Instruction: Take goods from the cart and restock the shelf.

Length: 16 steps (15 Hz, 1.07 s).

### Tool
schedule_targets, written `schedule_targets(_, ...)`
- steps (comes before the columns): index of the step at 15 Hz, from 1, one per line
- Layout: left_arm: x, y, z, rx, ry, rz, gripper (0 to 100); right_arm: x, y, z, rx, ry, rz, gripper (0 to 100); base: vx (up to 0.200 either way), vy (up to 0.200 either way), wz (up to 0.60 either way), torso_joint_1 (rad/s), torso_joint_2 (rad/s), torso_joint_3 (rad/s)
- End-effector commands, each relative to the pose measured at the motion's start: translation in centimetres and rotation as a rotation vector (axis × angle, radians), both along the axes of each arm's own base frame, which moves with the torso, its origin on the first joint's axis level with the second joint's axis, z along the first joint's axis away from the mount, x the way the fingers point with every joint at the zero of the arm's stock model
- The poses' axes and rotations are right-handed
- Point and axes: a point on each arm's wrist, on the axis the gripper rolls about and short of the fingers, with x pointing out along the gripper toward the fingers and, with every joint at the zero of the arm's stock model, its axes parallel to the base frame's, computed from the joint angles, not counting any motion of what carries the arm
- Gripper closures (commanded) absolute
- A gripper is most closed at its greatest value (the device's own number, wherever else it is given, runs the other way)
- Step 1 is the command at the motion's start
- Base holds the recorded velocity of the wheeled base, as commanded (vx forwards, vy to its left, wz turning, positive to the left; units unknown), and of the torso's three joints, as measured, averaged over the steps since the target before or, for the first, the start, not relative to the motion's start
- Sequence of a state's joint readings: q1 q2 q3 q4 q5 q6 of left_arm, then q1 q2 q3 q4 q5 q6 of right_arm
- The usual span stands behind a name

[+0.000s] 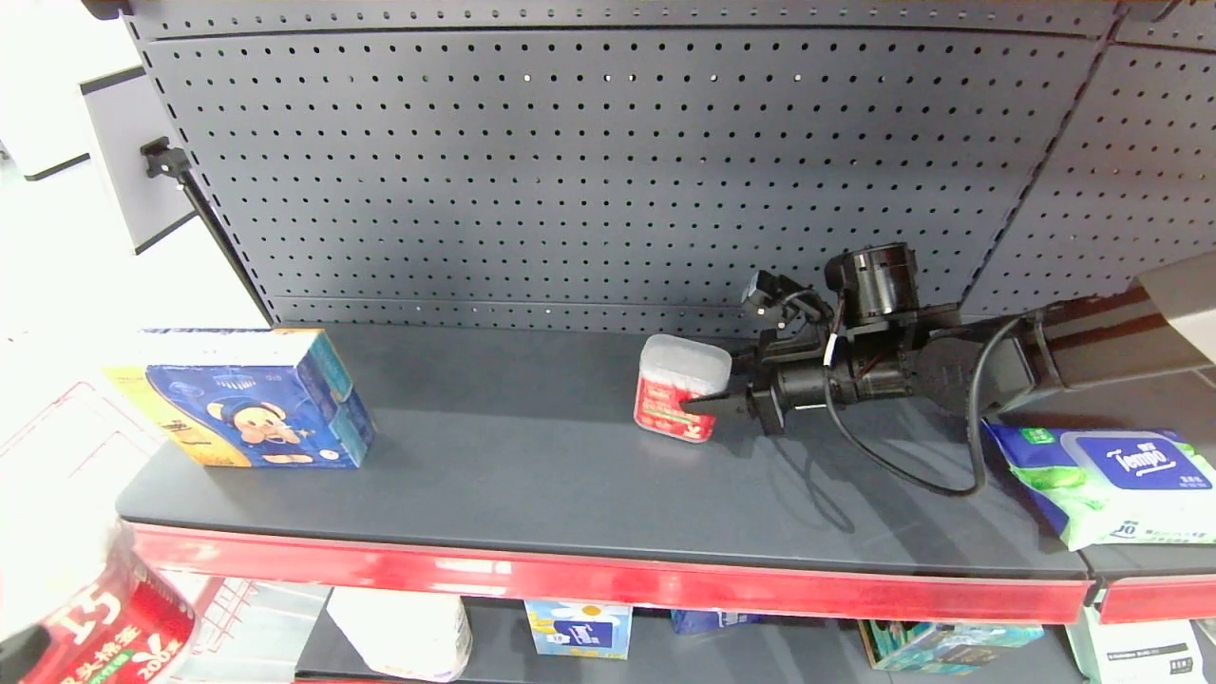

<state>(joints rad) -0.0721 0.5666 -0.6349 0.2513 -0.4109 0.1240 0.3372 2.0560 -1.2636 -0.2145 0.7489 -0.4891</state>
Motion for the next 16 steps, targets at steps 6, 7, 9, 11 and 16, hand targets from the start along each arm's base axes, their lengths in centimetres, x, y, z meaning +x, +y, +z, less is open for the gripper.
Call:
schedule_targets(6, 0.0, 0.0, 0.0, 0.000, -0.002, -0.002, 100, -3.1, -0.4, 1.6, 0.001, -0.008, 0.021, 100, 0.000, 0.000, 0.00, 0.000, 0.00, 0.000)
schedule_targets(7, 0.0, 0.0, 0.0, 0.000, -0.002, -0.003, 100, -4.4, -0.7, 1.6, -0.002, 0.008, 0.030, 100, 0.000, 0.000, 0.00, 0.000, 0.00, 0.000)
schedule_targets(9, -0.1, 0.0, 0.0, -0.002, -0.003, -0.002, 100, -5.9, -1.2, 1.6, -0.005, 0.024, 0.039, 100, 0.000, 0.000, 0.00, 0.000, 0.00, 0.000)
schedule_targets(11, -0.1, 0.0, 0.0, -0.002, -0.003, -0.003, 100, -7.1, -1.7, 1.3, -0.003, 0.029, 0.074, 100, 0.000, 0.000, 0.00, 0.000, 0.00, 0.000)
schedule_targets(16, -0.1, 0.0, 0.0, -0.001, -0.002, -0.003, 100, -9.4, -2.5, 0.1, -0.022, 0.052, 0.115, 100, 0.000, 0.000, 0.00, 0.000, 0.00, 0.000)
